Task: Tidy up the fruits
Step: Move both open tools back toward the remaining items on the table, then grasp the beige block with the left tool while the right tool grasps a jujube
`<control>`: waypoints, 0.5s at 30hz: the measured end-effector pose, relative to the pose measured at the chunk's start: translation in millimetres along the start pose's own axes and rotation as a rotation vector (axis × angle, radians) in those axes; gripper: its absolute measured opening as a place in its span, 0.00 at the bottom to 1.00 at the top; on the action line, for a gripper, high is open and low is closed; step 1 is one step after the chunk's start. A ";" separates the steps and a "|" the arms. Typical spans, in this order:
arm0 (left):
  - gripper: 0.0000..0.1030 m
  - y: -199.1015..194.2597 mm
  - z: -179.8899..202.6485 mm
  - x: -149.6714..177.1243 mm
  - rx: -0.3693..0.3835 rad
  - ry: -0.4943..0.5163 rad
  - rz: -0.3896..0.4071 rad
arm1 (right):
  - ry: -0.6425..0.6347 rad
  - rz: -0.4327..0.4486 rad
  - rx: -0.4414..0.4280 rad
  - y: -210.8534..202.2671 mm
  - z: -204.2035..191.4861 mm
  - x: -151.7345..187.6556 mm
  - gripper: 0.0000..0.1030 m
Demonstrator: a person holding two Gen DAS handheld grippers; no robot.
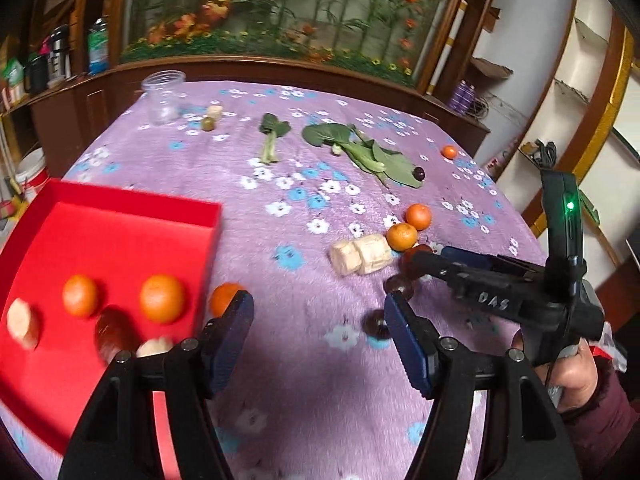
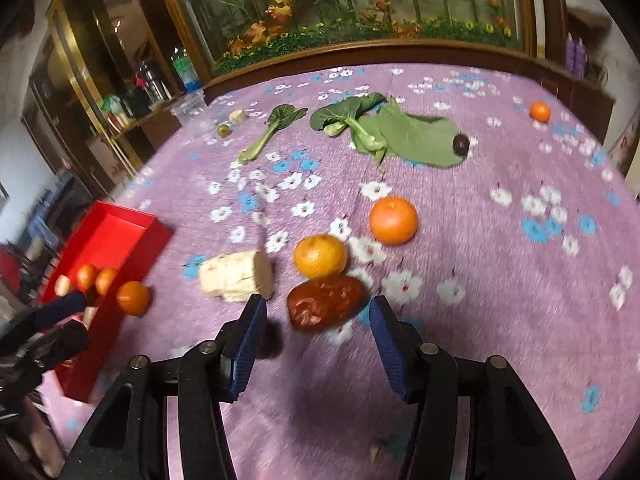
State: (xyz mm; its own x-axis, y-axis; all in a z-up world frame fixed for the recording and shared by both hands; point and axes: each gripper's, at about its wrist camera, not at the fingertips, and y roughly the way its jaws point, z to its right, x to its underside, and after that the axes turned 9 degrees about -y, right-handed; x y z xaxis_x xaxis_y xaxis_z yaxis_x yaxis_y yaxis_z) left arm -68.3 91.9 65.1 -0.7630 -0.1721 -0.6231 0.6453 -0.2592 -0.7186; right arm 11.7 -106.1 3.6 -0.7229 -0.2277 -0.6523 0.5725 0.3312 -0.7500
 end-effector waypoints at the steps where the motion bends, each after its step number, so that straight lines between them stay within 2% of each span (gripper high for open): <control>1: 0.62 5.5 2.7 -2.2 -0.005 0.014 -0.002 | -0.011 -0.003 0.009 3.5 0.1 -1.1 0.50; 3: 0.55 19.2 8.4 -7.6 -0.010 0.050 -0.018 | -0.017 -0.007 0.008 10.2 0.6 -3.0 0.50; 7: 0.53 45.1 18.1 -14.9 -0.028 0.106 -0.054 | -0.030 -0.001 0.019 15.4 -0.8 -7.4 0.50; 11: 0.53 67.4 23.2 -19.4 -0.012 0.137 -0.102 | -0.052 -0.002 0.023 16.7 -1.9 -5.2 0.51; 15: 0.53 80.3 30.1 -22.4 -0.001 0.163 -0.123 | 0.014 0.005 -0.017 12.4 12.5 -0.6 0.51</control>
State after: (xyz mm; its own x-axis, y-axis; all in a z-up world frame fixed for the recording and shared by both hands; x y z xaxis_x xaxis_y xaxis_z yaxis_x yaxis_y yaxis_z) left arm -0.5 46.3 30.7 -0.8199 0.0172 -0.5722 0.5476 -0.2679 -0.7927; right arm 24.0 -113.3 -6.6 -0.7259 -0.2129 -0.6540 0.5692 0.3477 -0.7450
